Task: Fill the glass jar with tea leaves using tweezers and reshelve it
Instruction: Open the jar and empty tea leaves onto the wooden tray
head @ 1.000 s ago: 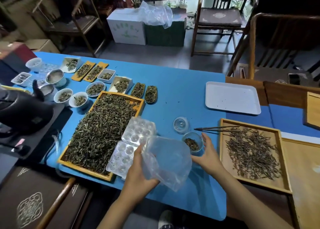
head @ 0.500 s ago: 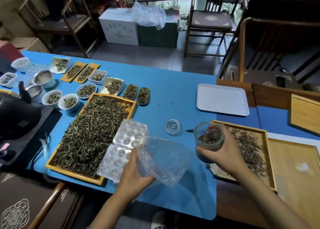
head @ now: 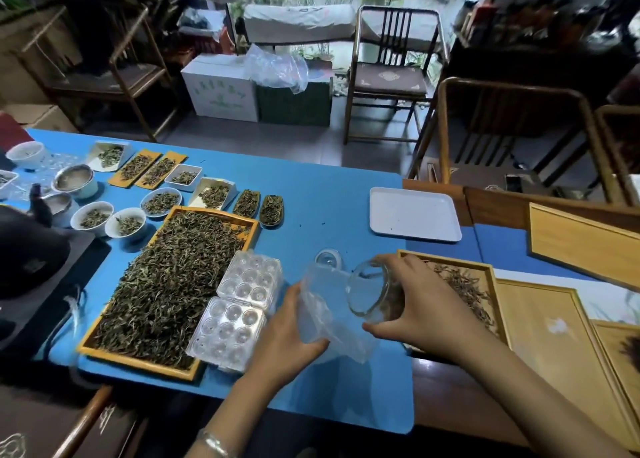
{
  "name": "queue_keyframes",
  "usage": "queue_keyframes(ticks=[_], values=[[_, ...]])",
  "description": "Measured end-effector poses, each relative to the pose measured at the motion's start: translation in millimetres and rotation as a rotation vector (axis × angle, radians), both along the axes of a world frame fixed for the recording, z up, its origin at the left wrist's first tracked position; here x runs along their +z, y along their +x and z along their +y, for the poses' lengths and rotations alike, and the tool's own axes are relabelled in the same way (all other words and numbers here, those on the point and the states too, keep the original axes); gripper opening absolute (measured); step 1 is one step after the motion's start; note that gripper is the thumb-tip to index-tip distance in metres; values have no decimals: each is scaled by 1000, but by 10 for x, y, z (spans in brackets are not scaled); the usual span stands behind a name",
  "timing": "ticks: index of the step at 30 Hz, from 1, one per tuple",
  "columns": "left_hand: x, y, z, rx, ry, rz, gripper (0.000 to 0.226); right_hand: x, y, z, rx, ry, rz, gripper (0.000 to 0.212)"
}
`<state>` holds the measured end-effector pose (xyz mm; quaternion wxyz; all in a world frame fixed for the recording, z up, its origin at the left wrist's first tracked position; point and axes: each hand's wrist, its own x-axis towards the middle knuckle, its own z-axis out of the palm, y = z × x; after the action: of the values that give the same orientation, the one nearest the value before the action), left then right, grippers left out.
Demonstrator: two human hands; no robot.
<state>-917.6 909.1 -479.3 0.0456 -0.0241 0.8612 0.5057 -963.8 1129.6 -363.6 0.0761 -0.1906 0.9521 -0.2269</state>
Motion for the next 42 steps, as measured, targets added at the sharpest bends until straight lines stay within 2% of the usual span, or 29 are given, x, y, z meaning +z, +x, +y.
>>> queue_keyframes(ticks=[7,17,23,27,33,42], values=[[-31,122,24,-12,1,-43,78,-115,41,-109,83,335,105,82],[-7,148,25,-27,-2,-81,80,-170,-2,-176,206,519,203,75],[12,127,24,-7,21,-89,74,-59,-64,-181,259,530,195,81],[47,118,30,-5,16,-77,74,32,-79,-162,262,403,154,74],[68,93,46,-15,25,-68,77,15,-142,-120,346,517,175,76],[171,-32,33,-50,-61,-38,80,76,-290,-74,340,430,132,82]])
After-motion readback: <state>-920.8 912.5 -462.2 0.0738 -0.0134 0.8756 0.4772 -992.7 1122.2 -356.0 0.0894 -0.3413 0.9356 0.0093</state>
